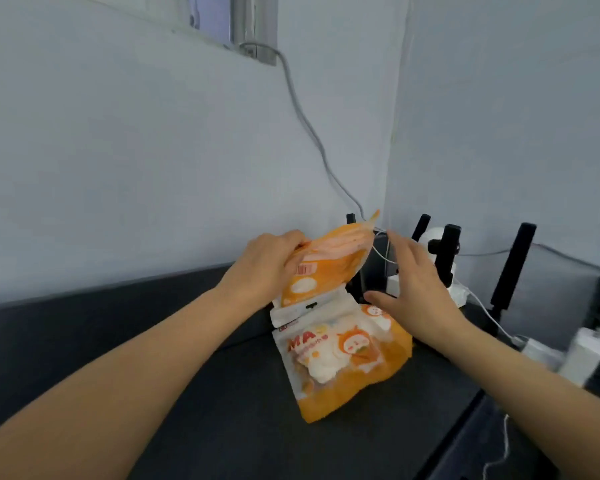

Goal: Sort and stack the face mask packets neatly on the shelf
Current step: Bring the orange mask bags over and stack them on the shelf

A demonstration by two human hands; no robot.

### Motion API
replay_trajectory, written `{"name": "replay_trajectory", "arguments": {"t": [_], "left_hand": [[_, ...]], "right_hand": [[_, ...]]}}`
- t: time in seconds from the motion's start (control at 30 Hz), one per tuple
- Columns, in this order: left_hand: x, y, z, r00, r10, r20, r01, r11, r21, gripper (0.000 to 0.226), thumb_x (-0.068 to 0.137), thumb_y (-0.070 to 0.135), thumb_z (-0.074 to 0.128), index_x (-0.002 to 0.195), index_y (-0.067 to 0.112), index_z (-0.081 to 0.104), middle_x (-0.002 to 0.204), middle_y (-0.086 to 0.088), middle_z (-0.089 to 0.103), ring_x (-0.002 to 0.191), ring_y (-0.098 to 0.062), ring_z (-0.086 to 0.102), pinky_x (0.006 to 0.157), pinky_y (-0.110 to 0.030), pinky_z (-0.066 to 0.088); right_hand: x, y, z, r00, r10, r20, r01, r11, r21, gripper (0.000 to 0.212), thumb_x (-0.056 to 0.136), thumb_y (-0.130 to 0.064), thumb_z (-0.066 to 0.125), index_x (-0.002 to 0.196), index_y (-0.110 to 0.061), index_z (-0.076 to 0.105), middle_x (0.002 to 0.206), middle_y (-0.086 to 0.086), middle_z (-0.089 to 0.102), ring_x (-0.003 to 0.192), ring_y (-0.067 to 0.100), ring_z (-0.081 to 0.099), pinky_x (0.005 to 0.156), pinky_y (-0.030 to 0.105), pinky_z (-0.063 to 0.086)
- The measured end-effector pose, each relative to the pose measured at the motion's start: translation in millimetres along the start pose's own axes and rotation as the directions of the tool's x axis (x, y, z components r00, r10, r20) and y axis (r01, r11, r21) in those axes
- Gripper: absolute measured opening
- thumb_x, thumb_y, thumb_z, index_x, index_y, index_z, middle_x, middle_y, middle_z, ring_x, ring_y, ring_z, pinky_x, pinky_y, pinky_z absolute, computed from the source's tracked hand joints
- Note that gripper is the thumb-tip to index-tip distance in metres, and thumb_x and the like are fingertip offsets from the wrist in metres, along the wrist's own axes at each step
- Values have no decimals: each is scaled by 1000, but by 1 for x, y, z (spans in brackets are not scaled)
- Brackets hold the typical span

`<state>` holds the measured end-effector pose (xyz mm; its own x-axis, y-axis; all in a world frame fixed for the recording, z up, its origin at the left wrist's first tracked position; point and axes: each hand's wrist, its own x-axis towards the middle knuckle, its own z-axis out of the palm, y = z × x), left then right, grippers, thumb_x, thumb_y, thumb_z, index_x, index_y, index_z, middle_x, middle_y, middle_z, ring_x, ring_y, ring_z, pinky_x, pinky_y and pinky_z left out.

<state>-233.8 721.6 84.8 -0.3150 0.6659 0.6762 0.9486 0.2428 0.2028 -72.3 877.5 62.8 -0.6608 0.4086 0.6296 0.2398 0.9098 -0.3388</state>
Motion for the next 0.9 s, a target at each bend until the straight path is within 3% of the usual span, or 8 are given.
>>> {"name": "replay_trajectory", "arguments": {"t": [0.13,0.2,0.27,0.33,0.43,0.53,0.7,0.9], "left_hand": [[-24,18,-28,989,102,103,-109,992,64,25,98,23,46,120,22,58,101,1,69,87,-15,63,74,-25,48],[-42,29,-37,975,110,192,-135,983,122,28,98,26,46,125,26,55,107,4,67,92,-13,62,80,-27,49],[-61,39,-46,960,102,262,-158,966,203,30,98,29,45,127,29,52,107,5,66,94,-13,62,83,-33,49],[-80,50,-55,947,93,308,-187,937,294,35,97,30,48,131,30,48,110,8,65,98,-12,61,85,-29,48],[-108,69,-72,959,99,266,-191,919,346,41,95,36,44,134,26,49,123,5,61,107,-14,60,89,-24,45],[-134,91,-94,985,57,162,-121,899,421,65,89,57,19,138,23,46,134,3,55,118,-16,56,98,-21,35],[-205,121,-121,989,54,139,-116,861,494,43,86,21,44,128,13,50,125,-7,63,112,-25,62,94,-37,50],[-309,141,-121,991,-113,72,67,882,466,45,80,14,48,124,25,52,129,8,58,119,-8,54,103,-20,40]], "right_hand": [[-2,-19,-11,936,-316,-154,283,938,-202,98,64,-24,84,145,-12,30,146,14,35,137,34,31,110,48,32],[-9,-32,-13,917,-399,-13,386,893,-231,88,65,-29,82,140,-13,39,139,11,46,131,32,41,106,47,37],[-23,-45,-11,923,-345,173,373,912,-171,69,76,-36,73,137,-24,43,135,-1,50,122,23,49,99,39,42],[-37,-52,-9,916,-343,211,379,910,-167,47,87,-37,60,131,-31,46,130,-7,53,113,20,55,86,37,47],[-58,-63,-15,900,-425,97,434,893,-119,33,93,-32,51,126,-29,52,124,-7,57,106,19,59,74,33,46],[-74,-72,-25,850,-523,-59,523,852,-19,29,81,-15,66,109,-20,65,108,-1,67,90,25,66,63,38,54],[-117,-94,-25,754,-638,-158,653,753,81,45,57,-1,79,98,-16,71,98,2,71,81,24,68,58,38,57],[-191,-119,15,666,-734,-136,744,638,201,51,48,-15,86,96,-24,73,101,-7,72,82,12,68,61,25,55]]}}
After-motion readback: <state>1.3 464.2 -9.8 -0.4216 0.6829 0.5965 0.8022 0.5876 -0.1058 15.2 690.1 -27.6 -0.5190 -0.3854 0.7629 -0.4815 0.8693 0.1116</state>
